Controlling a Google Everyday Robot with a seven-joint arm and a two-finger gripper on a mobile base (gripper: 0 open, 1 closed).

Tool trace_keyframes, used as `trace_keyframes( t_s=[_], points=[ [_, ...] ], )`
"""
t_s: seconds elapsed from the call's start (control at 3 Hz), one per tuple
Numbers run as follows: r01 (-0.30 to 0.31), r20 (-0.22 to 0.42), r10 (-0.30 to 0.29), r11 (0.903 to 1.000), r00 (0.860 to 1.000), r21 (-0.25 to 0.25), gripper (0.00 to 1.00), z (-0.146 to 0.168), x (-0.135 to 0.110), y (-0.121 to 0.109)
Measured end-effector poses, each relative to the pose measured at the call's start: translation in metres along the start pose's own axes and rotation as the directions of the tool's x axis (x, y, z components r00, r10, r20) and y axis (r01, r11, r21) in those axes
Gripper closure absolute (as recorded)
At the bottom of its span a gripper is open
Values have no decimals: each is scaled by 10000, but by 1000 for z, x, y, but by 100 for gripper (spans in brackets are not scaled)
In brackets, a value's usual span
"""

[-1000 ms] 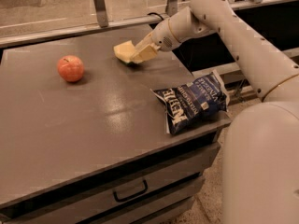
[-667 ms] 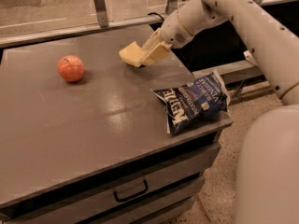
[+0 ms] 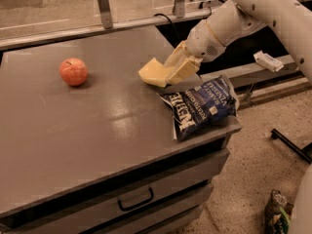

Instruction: Move sponge near blue chip bag

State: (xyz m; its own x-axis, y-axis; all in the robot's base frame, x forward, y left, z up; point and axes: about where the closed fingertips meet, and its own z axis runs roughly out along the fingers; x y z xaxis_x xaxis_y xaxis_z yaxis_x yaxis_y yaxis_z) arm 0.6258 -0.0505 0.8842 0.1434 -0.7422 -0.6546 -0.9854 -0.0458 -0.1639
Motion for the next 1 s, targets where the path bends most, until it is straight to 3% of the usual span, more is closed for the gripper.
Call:
trace_keyframes(
  t_s=[0.33, 1.0],
  points=[
    [-92, 0, 92, 9999, 10000, -76, 59, -19, 15, 27],
    [-110, 11, 110, 9999, 9999, -118, 13, -15, 16, 27]
  ],
)
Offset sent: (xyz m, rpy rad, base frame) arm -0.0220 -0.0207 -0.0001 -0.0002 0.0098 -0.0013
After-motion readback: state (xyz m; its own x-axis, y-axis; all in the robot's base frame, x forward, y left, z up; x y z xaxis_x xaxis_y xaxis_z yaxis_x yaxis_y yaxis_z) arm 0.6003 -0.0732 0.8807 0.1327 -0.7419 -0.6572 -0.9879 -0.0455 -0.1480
